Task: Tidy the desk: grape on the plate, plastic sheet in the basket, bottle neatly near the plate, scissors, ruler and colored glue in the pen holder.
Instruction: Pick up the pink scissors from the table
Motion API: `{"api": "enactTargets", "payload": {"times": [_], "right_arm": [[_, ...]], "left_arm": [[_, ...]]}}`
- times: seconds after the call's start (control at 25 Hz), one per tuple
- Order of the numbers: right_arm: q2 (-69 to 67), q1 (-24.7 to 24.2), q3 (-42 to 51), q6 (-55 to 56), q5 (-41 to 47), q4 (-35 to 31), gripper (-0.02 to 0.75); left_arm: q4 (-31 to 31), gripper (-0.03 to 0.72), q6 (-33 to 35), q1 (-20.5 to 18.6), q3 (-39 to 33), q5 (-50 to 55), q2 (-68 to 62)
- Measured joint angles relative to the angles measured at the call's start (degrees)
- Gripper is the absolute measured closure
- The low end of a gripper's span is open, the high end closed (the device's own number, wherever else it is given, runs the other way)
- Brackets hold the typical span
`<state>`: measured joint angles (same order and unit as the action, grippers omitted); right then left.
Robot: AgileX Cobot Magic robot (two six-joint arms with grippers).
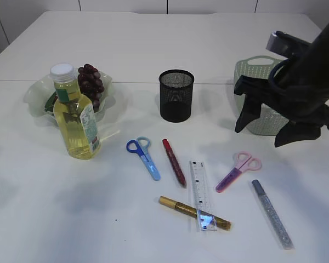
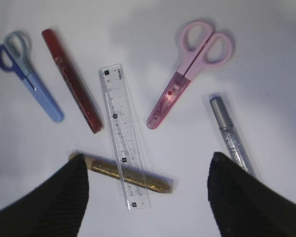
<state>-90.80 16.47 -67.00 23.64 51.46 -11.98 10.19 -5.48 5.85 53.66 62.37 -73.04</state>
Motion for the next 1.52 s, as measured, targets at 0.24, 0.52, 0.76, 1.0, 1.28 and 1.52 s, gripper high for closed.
{"api": "enactTargets", "payload": {"times": [0.24, 0.52, 0.76, 1.0, 1.28, 1.52], "right_arm": [[-4.5, 3.8, -2.3, 19.5, -1.4, 5.3, 0.188], [-13.1, 8.9, -13.2, 37.7, 6.8, 14.2, 0.209], [-18.2, 8.7, -17.8, 41.2, 11.1, 14.2, 0.209], [-20.9, 5.9, -17.9, 41.8, 12.8, 13.3, 0.233], [-20.9, 2.4, -17.9, 38.8, 12.1, 11.5, 0.293], [-20.9, 2.4, -17.8, 38.7, 14.9, 13.2, 0.299]], "left_arm": [[0.0, 0.29, 0.0, 0.0, 0.0, 0.0, 0.0], [0.0, 0.293, 0.0, 0.0, 0.0, -0.2, 0.0], [0.0, 0.299, 0.0, 0.0, 0.0, -0.2, 0.0], [0.0, 0.305, 0.0, 0.0, 0.0, -0.2, 0.0], [0.0, 0.316, 0.0, 0.0, 0.0, -2.0, 0.0], [0.0, 0.316, 0.0, 0.0, 0.0, -2.6, 0.0]]}}
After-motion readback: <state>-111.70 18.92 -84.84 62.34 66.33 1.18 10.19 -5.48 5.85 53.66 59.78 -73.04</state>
